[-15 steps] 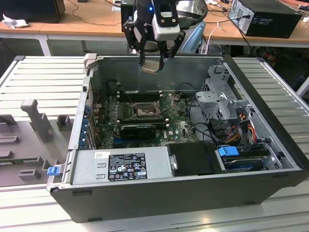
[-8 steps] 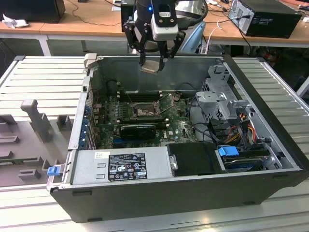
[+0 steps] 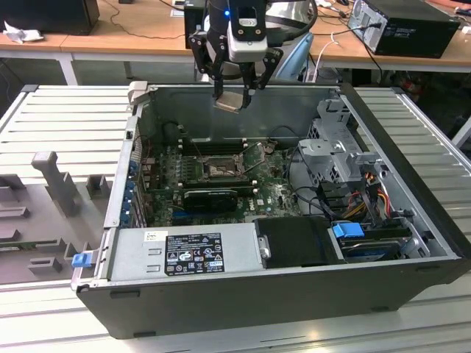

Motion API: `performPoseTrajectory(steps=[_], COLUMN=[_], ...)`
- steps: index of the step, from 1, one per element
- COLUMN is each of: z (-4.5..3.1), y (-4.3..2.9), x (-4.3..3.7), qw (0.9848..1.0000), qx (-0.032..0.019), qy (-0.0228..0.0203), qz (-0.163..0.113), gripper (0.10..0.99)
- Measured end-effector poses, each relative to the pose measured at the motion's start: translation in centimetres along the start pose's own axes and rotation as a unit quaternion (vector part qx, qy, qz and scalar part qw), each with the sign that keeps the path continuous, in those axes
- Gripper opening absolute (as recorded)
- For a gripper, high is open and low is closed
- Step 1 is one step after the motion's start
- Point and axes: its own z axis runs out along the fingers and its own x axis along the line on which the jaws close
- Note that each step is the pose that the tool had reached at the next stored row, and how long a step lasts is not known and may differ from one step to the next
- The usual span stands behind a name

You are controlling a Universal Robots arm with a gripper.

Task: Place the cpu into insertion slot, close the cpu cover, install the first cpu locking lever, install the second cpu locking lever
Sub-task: 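Place the cpu into insertion slot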

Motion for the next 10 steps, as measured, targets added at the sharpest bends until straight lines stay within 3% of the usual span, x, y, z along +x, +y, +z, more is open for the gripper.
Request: performPoseTrajectory(steps=[10], z=[0.06], y=[0.00], x=[0.00], qw=[0.9995], qx=[-0.0005], qy=[-0.0028], qz=[0.031], gripper=[0.529])
